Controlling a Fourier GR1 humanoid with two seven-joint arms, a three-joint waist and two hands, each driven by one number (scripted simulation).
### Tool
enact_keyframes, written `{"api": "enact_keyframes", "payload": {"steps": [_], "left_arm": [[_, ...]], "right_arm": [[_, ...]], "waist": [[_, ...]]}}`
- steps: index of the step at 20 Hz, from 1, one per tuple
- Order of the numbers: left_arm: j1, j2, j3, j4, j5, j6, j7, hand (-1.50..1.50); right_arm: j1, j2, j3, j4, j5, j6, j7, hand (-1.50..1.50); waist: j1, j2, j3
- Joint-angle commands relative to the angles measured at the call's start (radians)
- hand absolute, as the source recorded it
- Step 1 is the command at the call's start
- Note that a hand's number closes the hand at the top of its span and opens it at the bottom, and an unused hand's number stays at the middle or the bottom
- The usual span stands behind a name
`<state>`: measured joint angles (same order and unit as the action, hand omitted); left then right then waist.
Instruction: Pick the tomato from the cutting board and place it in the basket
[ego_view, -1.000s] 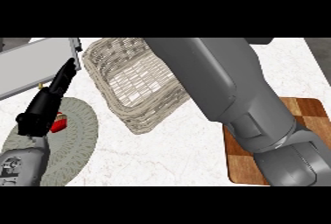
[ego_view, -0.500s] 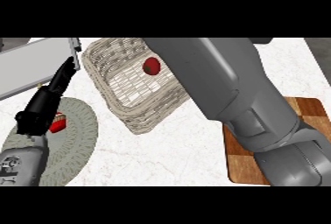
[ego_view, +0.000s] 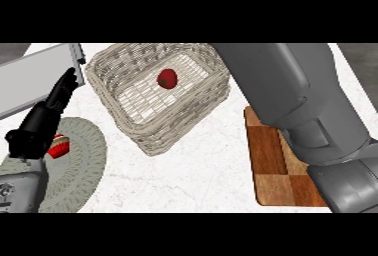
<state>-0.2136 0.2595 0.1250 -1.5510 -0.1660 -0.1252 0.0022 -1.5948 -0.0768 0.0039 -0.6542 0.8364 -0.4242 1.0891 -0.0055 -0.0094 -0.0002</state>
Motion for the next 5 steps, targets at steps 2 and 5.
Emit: {"api": "enact_keyframes", "payload": {"steps": [2, 5], "left_arm": [[0.004, 0.027, 0.041, -0.004, 0.021, -0.006, 0.018, 0.00], [0.063, -0.009, 0.018, -0.008, -0.005, 0.022, -0.014, 0.00]], "right_arm": [[0.065, -0.059, -0.029, -0.091, 0.097, -0.191, 0.174, -1.50], [0.137, -0.076, -0.050, -0.181, 0.141, -0.224, 0.182, -1.50]], "waist": [[-0.036, -0.012, 0.001], [-0.055, -0.020, 0.002]]}}
